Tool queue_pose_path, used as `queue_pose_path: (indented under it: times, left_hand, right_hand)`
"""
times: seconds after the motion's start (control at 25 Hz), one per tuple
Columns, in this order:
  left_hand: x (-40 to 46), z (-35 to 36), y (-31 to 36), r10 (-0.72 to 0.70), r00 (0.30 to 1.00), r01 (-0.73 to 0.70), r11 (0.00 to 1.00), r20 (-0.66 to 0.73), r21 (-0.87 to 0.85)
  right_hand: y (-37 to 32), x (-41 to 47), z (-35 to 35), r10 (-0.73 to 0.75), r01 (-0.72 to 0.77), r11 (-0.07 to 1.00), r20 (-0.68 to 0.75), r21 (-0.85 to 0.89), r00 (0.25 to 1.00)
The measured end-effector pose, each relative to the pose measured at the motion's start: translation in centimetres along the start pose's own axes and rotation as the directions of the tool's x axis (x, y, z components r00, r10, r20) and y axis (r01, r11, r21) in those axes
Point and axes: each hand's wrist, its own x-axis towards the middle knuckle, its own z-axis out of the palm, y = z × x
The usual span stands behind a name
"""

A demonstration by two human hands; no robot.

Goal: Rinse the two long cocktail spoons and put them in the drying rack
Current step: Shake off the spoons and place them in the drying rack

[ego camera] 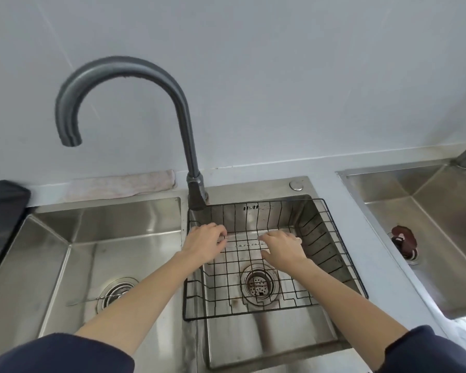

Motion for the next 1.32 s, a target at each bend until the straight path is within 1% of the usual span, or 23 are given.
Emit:
queue_pose_path:
  times: [0.12, 0.24, 0.36, 0.48, 0.64, 0.84, 1.12, 1.32]
  left_hand:
    - [-2.7, -1.5, -1.3, -0.004, 0.997, 0.002, 1.000, -0.071, -0.018]
    - [-5.3, -2.5, -3.4, -0.036, 0.993, 0.034, 0.999, -0.111, -0.021]
    - [-7.9, -2.9, -6.1, -0.074, 0.990, 0.073, 0.997, -0.121, -0.014]
    - [-10.7, -2.9, -9.4, -0.126, 0.987, 0.126, 0.992, -0.098, -0.009]
    - [-13.5, -2.5, -14.0, -0.190, 0.981, 0.191, 0.981, -0.046, 0.024]
    - [-15.5, -1.7, -18.9, -0.236, 0.971, 0.235, 0.971, 0.025, 0.048]
    - [-15.9, -0.3, -24.5, -0.261, 0.955, 0.257, 0.965, 0.140, 0.046]
    - [-14.7, 1.9, -27.6, -0.273, 0.931, 0.274, 0.961, 0.244, 0.028]
  right_hand:
    - [-2.7, -1.5, -0.9, -0.061, 0.060, 0.998, -0.056, -0.018, 0.997]
    - [-6.0, -2.4, -1.5, -0.107, 0.106, 0.994, -0.108, -0.019, 0.988]
    - [-9.5, -3.0, -1.5, -0.159, 0.160, 0.987, -0.160, -0.008, 0.974]
    - [-13.4, -3.1, -1.0, -0.200, 0.205, 0.979, -0.162, 0.011, 0.966]
    - [-18.3, -2.8, 0.4, -0.233, 0.239, 0.971, -0.132, 0.029, 0.963]
    - [-23.0, -1.7, 2.4, -0.234, 0.237, 0.971, -0.066, 0.037, 0.970]
    - [-27.1, 1.2, 4.9, -0.197, 0.195, 0.979, 0.042, 0.051, 0.979]
    - [-28.7, 3.7, 7.1, -0.137, 0.129, 0.989, 0.124, 0.068, 0.983]
